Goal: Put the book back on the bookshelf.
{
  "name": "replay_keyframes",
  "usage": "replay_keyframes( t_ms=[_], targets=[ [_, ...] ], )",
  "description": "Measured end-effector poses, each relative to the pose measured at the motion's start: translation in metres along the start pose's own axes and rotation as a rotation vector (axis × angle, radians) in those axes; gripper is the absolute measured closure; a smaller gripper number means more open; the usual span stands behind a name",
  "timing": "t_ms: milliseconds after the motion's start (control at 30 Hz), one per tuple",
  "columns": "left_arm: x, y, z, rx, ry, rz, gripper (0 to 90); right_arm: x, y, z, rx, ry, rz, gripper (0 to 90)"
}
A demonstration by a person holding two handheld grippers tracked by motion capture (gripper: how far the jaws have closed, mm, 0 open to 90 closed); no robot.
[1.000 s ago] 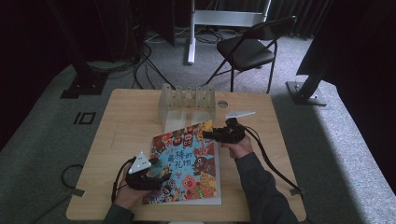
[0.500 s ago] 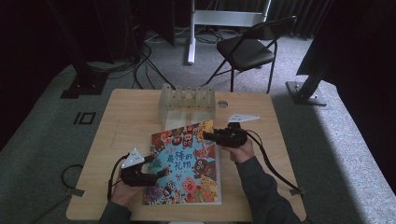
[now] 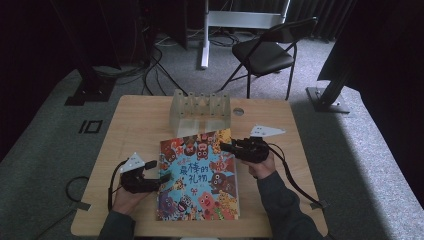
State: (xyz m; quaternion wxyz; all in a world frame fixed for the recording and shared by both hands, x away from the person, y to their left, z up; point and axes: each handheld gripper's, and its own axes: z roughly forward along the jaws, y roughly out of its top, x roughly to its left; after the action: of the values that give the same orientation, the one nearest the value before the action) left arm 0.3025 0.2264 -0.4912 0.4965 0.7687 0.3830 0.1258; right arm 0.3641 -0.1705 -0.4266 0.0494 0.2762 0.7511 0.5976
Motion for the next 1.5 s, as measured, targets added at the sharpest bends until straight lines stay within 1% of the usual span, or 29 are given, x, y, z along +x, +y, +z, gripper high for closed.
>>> replay_keyframes(
  t_ms=[133, 167, 267, 400, 500, 667, 800, 900, 1000, 1067, 1167, 1267, 1367, 1500],
  targets=[
    [0.009, 0.004, -0.001, -0.019, -0.009, -0.017, 18.6, 0.003, 0.002, -0.004, -0.02, 0.008, -0.022, 71.2],
    [0.011, 0.005, -0.001, -0.021, -0.014, -0.025, 18.6, 0.003, 0.002, -0.005, -0.026, 0.009, -0.024, 71.4],
    [0.016, 0.008, 0.0, -0.023, -0.014, -0.032, 18.6, 0.005, 0.004, -0.009, -0.039, 0.01, -0.033, 71.9],
    [0.018, 0.012, 0.001, -0.015, -0.017, -0.022, 18.6, 0.007, 0.006, -0.013, -0.052, 0.006, -0.044, 72.5],
    [0.02, 0.014, 0.002, -0.022, -0.036, -0.033, 18.7, 0.009, 0.007, -0.017, -0.062, 0.009, -0.054, 72.8],
    [0.022, 0.018, 0.003, -0.023, -0.045, -0.033, 18.8, 0.01, 0.009, -0.02, -0.069, 0.013, -0.063, 73.3],
    [0.028, 0.022, 0.004, -0.03, -0.069, -0.035, 18.8, 0.013, 0.011, -0.023, -0.082, 0.015, -0.076, 74.0],
    [0.035, 0.023, 0.007, -0.04, -0.103, -0.054, 19.1, 0.014, 0.012, -0.025, -0.094, 0.023, -0.082, 74.6],
    [0.039, 0.025, 0.012, -0.045, -0.128, -0.055, 19.1, 0.015, 0.012, -0.026, -0.103, 0.03, -0.087, 75.0],
    [0.039, 0.027, 0.015, -0.038, -0.132, -0.054, 19.0, 0.015, 0.013, -0.026, -0.105, 0.035, -0.087, 75.2],
    [0.039, 0.029, 0.019, -0.035, -0.152, -0.046, 19.1, 0.015, 0.013, -0.027, -0.108, 0.041, -0.088, 75.3],
    [0.041, 0.029, 0.021, -0.048, -0.183, -0.06, 18.6, 0.015, 0.013, -0.028, -0.116, 0.048, -0.094, 75.5],
    [0.043, 0.029, 0.022, -0.065, -0.202, -0.071, 18.7, 0.016, 0.013, -0.029, -0.119, 0.051, -0.097, 75.5],
    [0.042, 0.037, 0.023, -0.067, -0.218, -0.052, 18.6, 0.016, 0.013, -0.029, -0.124, 0.063, -0.099, 75.7]
  ],
)
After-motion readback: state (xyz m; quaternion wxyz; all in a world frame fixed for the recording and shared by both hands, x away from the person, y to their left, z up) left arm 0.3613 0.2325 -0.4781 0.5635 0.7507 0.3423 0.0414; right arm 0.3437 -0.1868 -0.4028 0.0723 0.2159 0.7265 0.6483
